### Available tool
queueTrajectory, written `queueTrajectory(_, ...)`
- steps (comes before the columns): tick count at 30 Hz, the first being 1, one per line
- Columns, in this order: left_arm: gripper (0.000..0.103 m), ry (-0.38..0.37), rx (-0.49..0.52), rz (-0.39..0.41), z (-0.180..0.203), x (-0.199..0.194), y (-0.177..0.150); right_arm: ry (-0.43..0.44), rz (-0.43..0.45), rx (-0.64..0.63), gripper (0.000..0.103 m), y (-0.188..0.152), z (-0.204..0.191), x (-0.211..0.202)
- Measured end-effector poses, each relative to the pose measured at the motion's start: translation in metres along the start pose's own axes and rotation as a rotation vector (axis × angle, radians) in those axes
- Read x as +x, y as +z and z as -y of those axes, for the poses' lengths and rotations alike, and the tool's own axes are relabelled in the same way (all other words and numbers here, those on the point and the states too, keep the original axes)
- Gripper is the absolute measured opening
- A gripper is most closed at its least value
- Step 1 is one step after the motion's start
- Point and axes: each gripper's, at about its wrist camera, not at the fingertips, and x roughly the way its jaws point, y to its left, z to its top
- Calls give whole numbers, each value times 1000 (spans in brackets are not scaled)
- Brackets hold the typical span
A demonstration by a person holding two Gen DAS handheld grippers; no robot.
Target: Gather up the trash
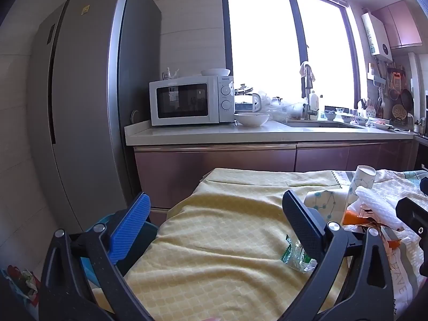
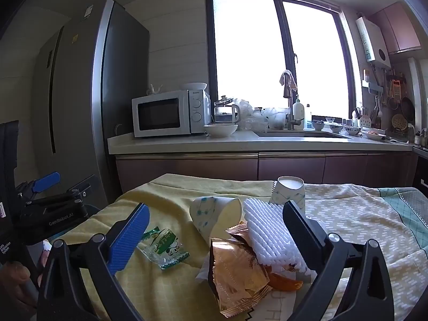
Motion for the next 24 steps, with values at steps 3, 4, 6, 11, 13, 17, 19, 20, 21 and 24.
queueTrajectory(3, 97, 2, 6, -3, 3, 2, 1, 9, 6, -21, 96, -2, -10, -2)
queueTrajectory(4, 97, 2, 0, 5, 2, -2, 4, 9, 9, -18, 96, -3, -10, -4)
queueTrajectory(6, 97, 10, -6, 38, -1, -12, 2, 10, -6, -6, 96, -2, -7, -1)
queueTrajectory(11, 97, 19, -20, 48, -9, -17, 0, 9, -4, -11, 96, -1, -10, -4)
queueTrajectory(13, 97, 21, -19, 50, -9, -19, 1, 10, -3, -10, 96, -1, -10, -5)
queueTrajectory(17, 97, 22, -21, 54, -11, -23, 1, 10, -2, -11, 96, 0, -11, -6)
queueTrajectory(19, 97, 22, -21, 52, -12, -21, 1, 13, -3, -10, 96, 0, -12, -6)
queueTrajectory(20, 97, 20, -22, 53, -12, -21, 0, 13, -3, -9, 96, 1, -13, -6)
queueTrajectory(21, 97, 20, -22, 53, -12, -21, 0, 14, -1, -10, 96, 1, -13, -7)
queueTrajectory(24, 97, 19, -21, 52, -12, -21, 0, 14, -2, -9, 96, 1, -10, -5)
